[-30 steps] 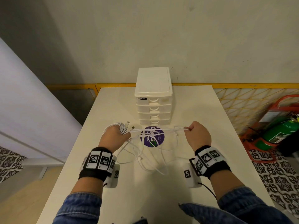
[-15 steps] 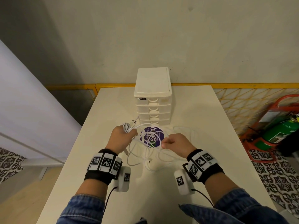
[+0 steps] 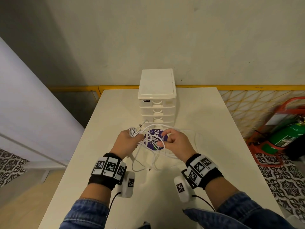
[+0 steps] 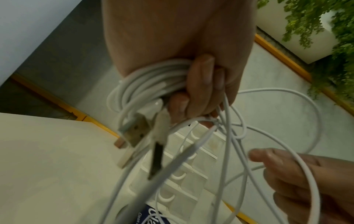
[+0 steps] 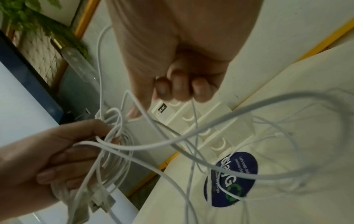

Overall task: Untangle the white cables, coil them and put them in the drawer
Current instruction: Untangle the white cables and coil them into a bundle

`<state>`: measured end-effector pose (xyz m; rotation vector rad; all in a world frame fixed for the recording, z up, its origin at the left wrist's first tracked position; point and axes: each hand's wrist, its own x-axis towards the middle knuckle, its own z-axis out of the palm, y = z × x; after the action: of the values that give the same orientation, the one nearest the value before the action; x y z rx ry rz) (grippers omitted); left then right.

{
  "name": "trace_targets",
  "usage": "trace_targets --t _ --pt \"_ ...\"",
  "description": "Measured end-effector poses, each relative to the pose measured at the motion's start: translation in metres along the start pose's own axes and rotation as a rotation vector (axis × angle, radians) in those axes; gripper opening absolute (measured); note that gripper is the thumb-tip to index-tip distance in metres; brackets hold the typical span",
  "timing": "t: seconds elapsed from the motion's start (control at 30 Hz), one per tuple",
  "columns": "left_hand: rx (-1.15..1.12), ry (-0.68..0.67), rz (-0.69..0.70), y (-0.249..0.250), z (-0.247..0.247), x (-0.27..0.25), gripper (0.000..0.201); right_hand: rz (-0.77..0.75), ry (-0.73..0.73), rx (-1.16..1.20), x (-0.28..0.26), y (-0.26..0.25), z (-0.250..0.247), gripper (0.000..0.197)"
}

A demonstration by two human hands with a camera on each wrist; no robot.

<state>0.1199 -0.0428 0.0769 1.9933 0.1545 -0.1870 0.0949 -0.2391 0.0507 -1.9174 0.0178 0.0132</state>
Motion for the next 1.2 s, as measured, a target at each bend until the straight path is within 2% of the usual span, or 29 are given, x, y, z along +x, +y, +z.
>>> trace_targets --t 0.07,0.1,0.2,0.3,0.47,0.57,0.63,0.7,0.77,0.87,0.93,1.07,1.2 --pt "-0.021 -0.022 -0.003 0.001 0.001 -0.001 0.017 -0.021 -0.113 -0.032 -0.002 0.001 0.005 0.014" --pt "-0.022 -0.026 -0.006 0.002 0.001 -0.001 0.017 -0.02 -0.119 -0.055 -0.002 0.002 0.005 0.011" --pt "-0.008 0.008 -0.018 0.001 -0.006 0.001 0.017 -0.004 -0.011 -0.234 0.002 0.01 -0.007 0.017" --pt "0.017 0.08 -0.04 -0.004 -0.02 0.006 0.02 0.111 0.098 -0.469 0.006 0.027 -0.029 0.022" --pt "0.088 0.145 -0.025 -0.007 -0.037 0.008 0.027 0.336 0.279 -0.485 0.009 0.051 -0.063 0.023" --pt "0.115 0.126 -0.036 -0.009 -0.035 0.008 0.025 0.389 0.314 -0.515 0.011 0.058 -0.073 0.023" --pt "0.102 0.105 -0.052 -0.01 -0.028 0.007 0.023 0.445 0.261 -0.572 0.012 0.061 -0.071 0.026" --pt "0.088 0.054 -0.062 -0.008 -0.022 0.006 0.022 0.478 0.113 -0.666 0.01 0.06 -0.065 0.031" --pt "0.082 0.005 -0.061 -0.005 -0.016 0.006 0.025 0.374 0.022 -0.682 0.008 0.054 -0.055 0.038" --pt "0.038 -0.035 -0.06 -0.001 -0.007 0.004 0.03 0.135 -0.044 -0.547 0.006 0.036 -0.032 0.025" --pt "-0.017 -0.059 -0.058 0.001 -0.002 0.002 0.033 0.047 -0.085 -0.523 0.006 0.026 -0.017 0.022" --pt "-0.107 -0.098 -0.05 0.008 0.003 -0.005 0.028 -0.058 -0.028 -0.339 0.009 0.017 -0.002 0.025" --pt "-0.147 -0.094 -0.049 0.007 0.005 -0.006 0.023 -0.127 0.045 -0.211 0.007 0.015 0.005 0.042"
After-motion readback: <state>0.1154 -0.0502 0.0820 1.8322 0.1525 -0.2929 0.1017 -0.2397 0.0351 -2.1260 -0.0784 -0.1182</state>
